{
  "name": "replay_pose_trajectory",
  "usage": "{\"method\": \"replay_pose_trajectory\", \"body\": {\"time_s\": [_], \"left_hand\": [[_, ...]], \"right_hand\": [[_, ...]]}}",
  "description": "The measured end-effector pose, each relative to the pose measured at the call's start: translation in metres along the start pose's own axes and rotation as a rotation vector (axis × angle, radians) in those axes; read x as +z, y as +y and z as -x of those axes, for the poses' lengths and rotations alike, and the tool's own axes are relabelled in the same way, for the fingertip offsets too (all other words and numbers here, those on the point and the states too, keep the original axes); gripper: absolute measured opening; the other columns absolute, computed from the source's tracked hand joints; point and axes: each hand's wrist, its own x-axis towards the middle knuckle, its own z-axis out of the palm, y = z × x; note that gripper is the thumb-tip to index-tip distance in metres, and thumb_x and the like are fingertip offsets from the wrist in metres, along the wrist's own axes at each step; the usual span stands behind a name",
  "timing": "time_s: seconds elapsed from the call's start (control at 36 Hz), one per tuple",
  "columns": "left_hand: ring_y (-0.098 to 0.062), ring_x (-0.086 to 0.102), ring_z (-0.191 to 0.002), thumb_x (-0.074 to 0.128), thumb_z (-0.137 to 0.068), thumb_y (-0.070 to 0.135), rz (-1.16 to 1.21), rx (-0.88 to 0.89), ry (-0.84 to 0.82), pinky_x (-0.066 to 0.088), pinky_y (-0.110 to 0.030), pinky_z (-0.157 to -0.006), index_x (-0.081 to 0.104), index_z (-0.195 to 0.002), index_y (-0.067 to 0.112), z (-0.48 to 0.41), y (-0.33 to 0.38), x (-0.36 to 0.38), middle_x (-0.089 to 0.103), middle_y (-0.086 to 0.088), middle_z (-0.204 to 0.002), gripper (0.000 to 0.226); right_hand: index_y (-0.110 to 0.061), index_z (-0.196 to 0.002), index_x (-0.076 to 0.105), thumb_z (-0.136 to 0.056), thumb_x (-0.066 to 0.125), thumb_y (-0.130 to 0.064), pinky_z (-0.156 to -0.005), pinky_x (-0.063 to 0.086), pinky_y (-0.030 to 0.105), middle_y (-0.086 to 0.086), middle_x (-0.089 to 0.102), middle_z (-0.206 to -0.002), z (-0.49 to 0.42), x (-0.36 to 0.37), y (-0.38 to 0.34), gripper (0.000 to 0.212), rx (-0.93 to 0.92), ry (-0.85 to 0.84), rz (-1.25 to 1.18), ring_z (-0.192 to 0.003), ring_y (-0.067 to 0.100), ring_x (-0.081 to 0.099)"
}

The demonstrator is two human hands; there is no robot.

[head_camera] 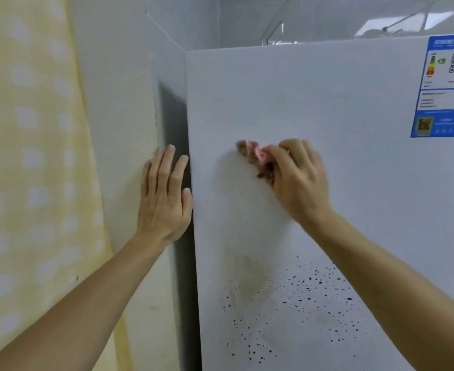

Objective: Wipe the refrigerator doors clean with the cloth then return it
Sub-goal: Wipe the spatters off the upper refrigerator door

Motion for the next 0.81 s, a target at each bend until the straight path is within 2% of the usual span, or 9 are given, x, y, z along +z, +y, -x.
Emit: {"method": "replay_pose_trajectory", "body": {"time_s": [0.14,0.28,0.36,0.44,0.53,0.64,0.72,0.81], "left_hand": [[-0.035,0.003,-0.163,0.043,-0.104,0.023,0.008,-0.034,0.027,0.006,-0.055,-0.132,0.014,-0.166,0.008,0.004,-0.025,0.009,0.007,-0.019,-0.175,0.07],[-0.03,0.001,-0.164,0.042,-0.103,0.024,0.03,-0.059,0.021,0.004,-0.049,-0.133,0.008,-0.166,0.003,0.015,-0.035,0.02,0.006,-0.017,-0.175,0.074],[-0.03,0.001,-0.164,0.039,-0.104,0.024,0.02,-0.056,0.042,0.004,-0.049,-0.133,0.007,-0.166,0.003,0.014,-0.037,0.026,0.007,-0.018,-0.175,0.073],[-0.029,0.0,-0.164,0.039,-0.104,0.024,0.02,-0.064,0.058,0.002,-0.048,-0.133,0.006,-0.166,0.003,0.014,-0.037,0.027,0.007,-0.019,-0.175,0.073],[-0.03,0.001,-0.164,0.04,-0.102,0.023,0.022,-0.062,0.055,0.002,-0.047,-0.133,0.006,-0.166,0.004,0.013,-0.038,0.026,0.005,-0.017,-0.175,0.075],[-0.031,0.002,-0.164,0.04,-0.101,0.024,0.015,-0.056,0.046,0.003,-0.048,-0.133,0.004,-0.167,0.006,0.014,-0.039,0.025,0.003,-0.014,-0.176,0.077],[-0.031,0.003,-0.163,0.042,-0.1,0.021,0.022,-0.056,0.061,0.003,-0.048,-0.133,0.007,-0.167,0.004,0.014,-0.039,0.027,0.005,-0.015,-0.176,0.078],[-0.032,0.004,-0.163,0.041,-0.099,0.02,0.036,-0.044,0.08,0.004,-0.049,-0.133,0.009,-0.166,0.003,0.015,-0.041,0.029,0.006,-0.014,-0.176,0.076]], "right_hand": [[0.003,-0.106,0.075,-0.098,0.062,0.005,-0.066,0.052,0.045,0.02,0.066,-0.093,-0.043,0.022,-0.011,0.016,0.226,0.177,0.015,-0.08,0.039,0.061],[0.0,-0.103,0.077,-0.091,0.072,0.01,-0.063,0.051,0.042,0.015,0.066,-0.09,-0.011,0.042,-0.038,0.016,0.202,0.139,-0.01,-0.075,0.033,0.057],[-0.001,-0.103,0.076,-0.089,0.075,0.007,-0.063,0.051,0.042,0.012,0.066,-0.092,0.024,0.051,-0.053,0.016,0.053,0.005,-0.055,-0.076,0.029,0.055],[0.0,-0.104,0.076,-0.094,0.075,-0.004,-0.064,0.052,0.038,0.01,0.07,-0.097,0.067,0.054,-0.065,0.01,-0.152,-0.162,-0.16,-0.078,0.024,0.06],[-0.003,-0.107,0.076,-0.101,0.067,-0.01,-0.069,0.051,0.034,0.007,0.07,-0.101,0.104,0.049,-0.072,0.013,-0.289,-0.326,-0.21,-0.083,0.023,0.061],[-0.006,-0.105,0.076,-0.1,0.068,-0.009,-0.07,0.05,0.034,0.005,0.069,-0.098,0.11,0.04,-0.067,0.01,-0.423,-0.432,-0.209,-0.082,0.022,0.06],[-0.007,-0.106,0.077,-0.103,0.067,-0.01,-0.068,0.05,0.04,0.008,0.068,-0.094,0.07,0.033,-0.053,0.011,-0.341,-0.344,-0.221,-0.078,0.028,0.06],[-0.008,-0.102,0.079,-0.101,0.07,-0.008,-0.064,0.051,0.042,0.011,0.068,-0.089,0.01,0.033,-0.034,0.009,-0.152,-0.082,-0.132,-0.074,0.032,0.06]]}}
